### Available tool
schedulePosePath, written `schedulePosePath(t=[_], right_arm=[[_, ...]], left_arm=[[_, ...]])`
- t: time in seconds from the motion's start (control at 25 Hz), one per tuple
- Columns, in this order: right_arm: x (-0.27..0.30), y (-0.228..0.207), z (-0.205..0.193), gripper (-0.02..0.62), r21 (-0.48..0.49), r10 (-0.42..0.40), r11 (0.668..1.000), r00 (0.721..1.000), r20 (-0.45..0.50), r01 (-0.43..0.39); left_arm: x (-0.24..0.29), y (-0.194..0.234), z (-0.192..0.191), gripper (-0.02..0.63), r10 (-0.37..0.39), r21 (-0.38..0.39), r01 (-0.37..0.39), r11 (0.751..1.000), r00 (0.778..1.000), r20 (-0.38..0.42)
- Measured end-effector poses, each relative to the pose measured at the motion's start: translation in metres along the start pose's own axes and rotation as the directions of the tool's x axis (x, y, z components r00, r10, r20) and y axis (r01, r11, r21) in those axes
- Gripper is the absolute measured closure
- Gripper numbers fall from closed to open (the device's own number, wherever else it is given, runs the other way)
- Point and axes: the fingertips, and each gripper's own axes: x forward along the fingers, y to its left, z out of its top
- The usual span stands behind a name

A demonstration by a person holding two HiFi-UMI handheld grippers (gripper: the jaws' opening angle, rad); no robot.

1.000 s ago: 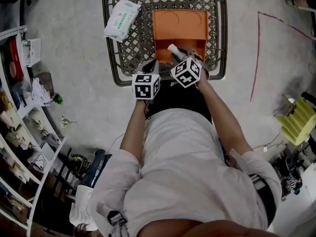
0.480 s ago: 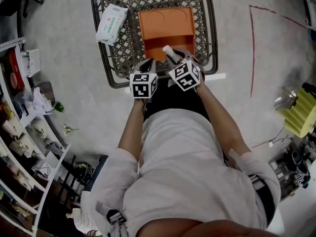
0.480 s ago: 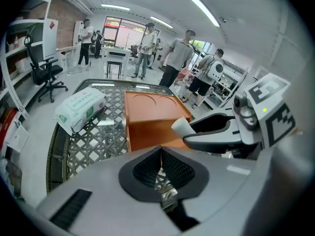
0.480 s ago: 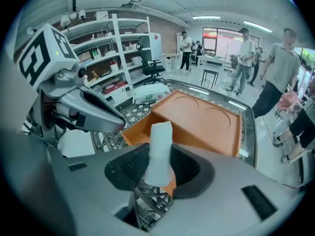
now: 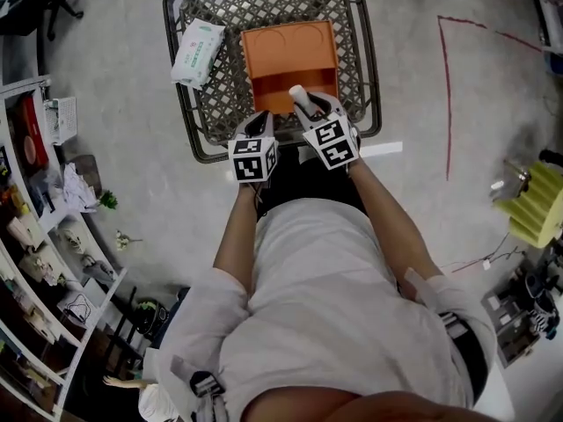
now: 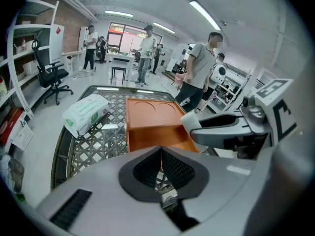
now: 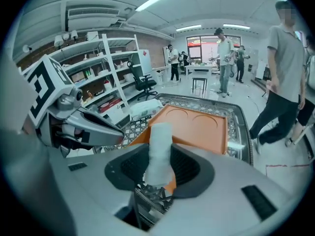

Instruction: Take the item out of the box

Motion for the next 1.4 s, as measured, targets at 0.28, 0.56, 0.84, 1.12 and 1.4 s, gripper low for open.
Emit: schedulePosePath(t=[0.28, 0.56, 0.84, 1.12, 1.4], right_arm=[[-0.020, -0.003, 0.010, 0.463, 0.034, -0.010, 0.999, 0.999, 0.053, 0.008], [-0.050, -0.008, 0.016, 0.463, 0.054, -0.027, 0.998, 0.994, 0.105, 0.021], [-0.086, -0.011, 0.036, 0.463, 0.074, -0.037, 0.997, 0.978, 0.208, 0.022], [-0.120, -0.010, 0.059, 0.463, 0.084, -0.066, 0.996, 0.942, 0.328, 0.040], [-0.158, -0.007, 0.094, 0.465, 0.046, -0.074, 0.997, 0.877, 0.475, 0.060]], left_arm=[[-0.008, -0.011, 0.018, 0.594, -0.008, 0.019, 0.007, 1.000, 0.999, 0.034], [-0.019, -0.030, 0.028, 0.594, -0.017, 0.015, 0.016, 1.000, 0.998, 0.063], [-0.038, -0.050, 0.044, 0.594, -0.023, 0.042, 0.019, 0.999, 0.994, 0.104], [-0.060, -0.070, 0.059, 0.594, -0.033, 0.067, 0.023, 0.997, 0.987, 0.160], [-0.079, -0.081, 0.076, 0.594, -0.043, 0.088, 0.024, 0.996, 0.974, 0.224]])
